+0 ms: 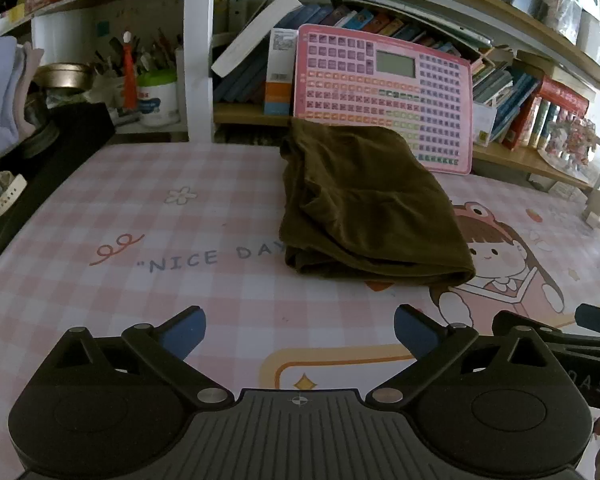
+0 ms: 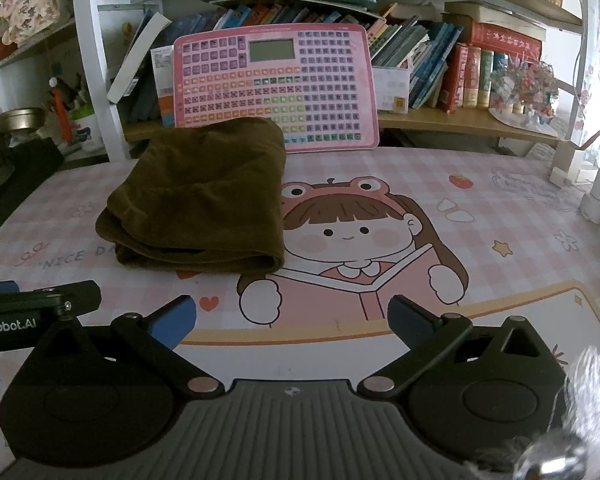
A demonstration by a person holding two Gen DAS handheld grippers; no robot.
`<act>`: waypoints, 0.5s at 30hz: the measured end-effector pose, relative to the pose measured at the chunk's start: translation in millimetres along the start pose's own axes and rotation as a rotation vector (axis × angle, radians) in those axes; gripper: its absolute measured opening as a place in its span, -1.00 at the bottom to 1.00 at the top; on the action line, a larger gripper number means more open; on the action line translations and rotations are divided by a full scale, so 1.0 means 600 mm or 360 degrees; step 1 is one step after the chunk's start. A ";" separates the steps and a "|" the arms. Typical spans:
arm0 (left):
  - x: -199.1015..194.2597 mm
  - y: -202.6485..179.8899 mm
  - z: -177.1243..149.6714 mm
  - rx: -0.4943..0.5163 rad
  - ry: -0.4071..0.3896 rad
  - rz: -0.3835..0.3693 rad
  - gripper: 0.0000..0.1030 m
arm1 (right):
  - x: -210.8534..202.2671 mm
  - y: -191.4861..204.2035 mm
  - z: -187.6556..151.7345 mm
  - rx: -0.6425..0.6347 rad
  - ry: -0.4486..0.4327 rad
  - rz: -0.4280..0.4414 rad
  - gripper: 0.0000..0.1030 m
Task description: Fold clothes
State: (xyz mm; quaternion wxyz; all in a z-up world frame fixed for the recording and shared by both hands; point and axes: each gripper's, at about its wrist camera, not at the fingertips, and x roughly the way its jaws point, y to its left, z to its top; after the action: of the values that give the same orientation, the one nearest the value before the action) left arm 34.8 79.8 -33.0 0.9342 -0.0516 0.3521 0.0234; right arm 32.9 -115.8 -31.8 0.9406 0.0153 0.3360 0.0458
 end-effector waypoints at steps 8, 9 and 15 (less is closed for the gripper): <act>0.000 0.001 -0.001 0.0003 0.0009 0.0005 0.97 | 0.000 0.000 -0.002 0.0005 0.0012 -0.0003 1.00; -0.001 0.001 -0.001 0.0003 0.0010 0.0005 0.97 | 0.000 0.001 -0.002 0.0005 0.0014 -0.0003 1.00; 0.000 0.001 -0.001 0.0004 0.0013 0.0014 0.98 | 0.000 0.002 -0.002 0.0001 0.0019 -0.0003 1.00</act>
State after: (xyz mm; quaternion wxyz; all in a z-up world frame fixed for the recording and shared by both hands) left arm 34.3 80.0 -33.3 0.9328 -0.0491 0.3560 0.0269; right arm 32.4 -114.8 -32.7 0.9387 0.0150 0.3416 0.0449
